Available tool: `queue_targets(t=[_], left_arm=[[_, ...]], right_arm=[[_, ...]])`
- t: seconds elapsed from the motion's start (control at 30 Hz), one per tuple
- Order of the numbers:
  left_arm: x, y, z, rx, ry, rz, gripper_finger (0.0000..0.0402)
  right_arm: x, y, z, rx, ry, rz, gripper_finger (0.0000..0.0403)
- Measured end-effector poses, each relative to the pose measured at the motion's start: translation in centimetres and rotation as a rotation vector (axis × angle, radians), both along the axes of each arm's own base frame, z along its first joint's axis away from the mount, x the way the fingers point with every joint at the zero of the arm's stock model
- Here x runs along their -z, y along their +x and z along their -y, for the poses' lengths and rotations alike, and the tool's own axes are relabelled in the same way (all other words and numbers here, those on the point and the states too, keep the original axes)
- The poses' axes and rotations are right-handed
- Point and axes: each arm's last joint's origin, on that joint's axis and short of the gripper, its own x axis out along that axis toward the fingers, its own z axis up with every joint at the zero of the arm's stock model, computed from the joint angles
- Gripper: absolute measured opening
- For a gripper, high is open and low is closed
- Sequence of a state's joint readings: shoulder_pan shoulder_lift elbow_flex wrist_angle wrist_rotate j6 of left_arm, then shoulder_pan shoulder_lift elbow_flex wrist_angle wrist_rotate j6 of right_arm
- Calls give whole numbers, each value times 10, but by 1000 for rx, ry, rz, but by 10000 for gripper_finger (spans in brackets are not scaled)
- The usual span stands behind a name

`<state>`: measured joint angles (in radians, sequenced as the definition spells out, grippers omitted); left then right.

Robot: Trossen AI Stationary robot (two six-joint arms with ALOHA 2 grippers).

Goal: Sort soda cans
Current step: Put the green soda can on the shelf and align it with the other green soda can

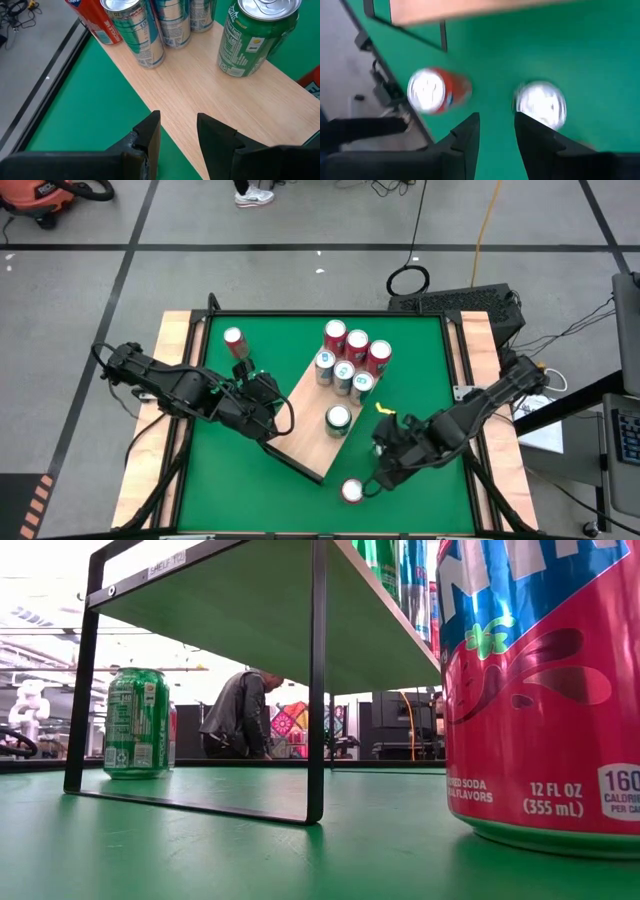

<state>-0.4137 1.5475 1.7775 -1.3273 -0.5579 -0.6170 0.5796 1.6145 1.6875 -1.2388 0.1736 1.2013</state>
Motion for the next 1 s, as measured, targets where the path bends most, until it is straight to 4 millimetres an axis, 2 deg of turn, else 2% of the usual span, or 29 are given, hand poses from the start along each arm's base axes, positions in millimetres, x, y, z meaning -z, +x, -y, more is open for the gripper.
queue_targets(t=[0.23,0.5,0.73,1.0], left_arm=[[-1,2,1,-4,-14,23,122],[-1,2,2,-5,-65,29,122],[0,2,4,19,-110,9,122],[-1,3,5,30,-129,10,122]], right_arm=[[-15,-21,1,-1,97,-23,114],[-7,-19,-8,-53,53,-43,125],[5,-18,-22,-107,-51,-53,174],[6,-24,-26,-78,-118,-28,249]])
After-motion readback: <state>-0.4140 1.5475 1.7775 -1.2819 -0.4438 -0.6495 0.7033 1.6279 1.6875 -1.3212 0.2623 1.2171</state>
